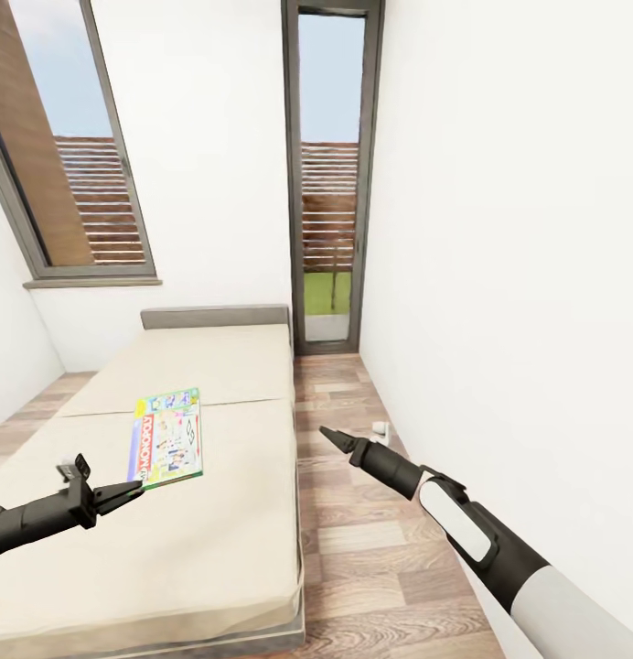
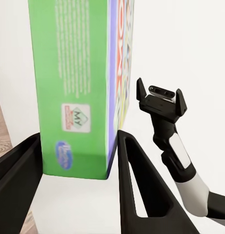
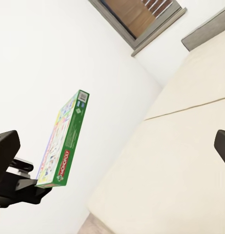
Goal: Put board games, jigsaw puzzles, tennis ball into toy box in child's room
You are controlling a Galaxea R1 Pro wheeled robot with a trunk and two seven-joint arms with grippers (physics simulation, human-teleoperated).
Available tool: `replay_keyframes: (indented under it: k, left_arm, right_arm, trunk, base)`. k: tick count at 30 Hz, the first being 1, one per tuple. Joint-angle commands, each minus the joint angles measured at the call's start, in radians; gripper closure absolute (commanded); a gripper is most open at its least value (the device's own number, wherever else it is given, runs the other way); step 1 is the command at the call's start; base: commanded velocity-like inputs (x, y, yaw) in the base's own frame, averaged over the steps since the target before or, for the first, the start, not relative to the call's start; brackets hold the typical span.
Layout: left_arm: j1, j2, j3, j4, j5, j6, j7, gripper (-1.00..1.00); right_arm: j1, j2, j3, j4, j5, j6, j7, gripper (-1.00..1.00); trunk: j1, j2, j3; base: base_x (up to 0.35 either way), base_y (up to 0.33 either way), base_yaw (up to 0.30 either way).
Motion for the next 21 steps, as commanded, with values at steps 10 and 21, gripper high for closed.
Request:
replay_keyframes:
  k: [10,21]
  left_arm:
    - [-0.001,0.000,0.000,0.000,0.002,0.010,-0.003,1.00]
    - [-0.001,0.001,0.006,0.000,0.011,0.018,-0.009,1.00]
  right_arm:
    - [-0.001,0.000,0.002,-0.004,-0.010,0.006,-0.006,-1.00]
    - [-0.001,0.000,0.001,0.001,-0.011,0.007,-0.007,-1.00]
  trunk:
    - [0.000,-0.001,-0.001]
    - [-0.019,0.034,0.015]
  base:
    - [-0.006,0.018,0.000]
    - [-0.012,0.008,0.124]
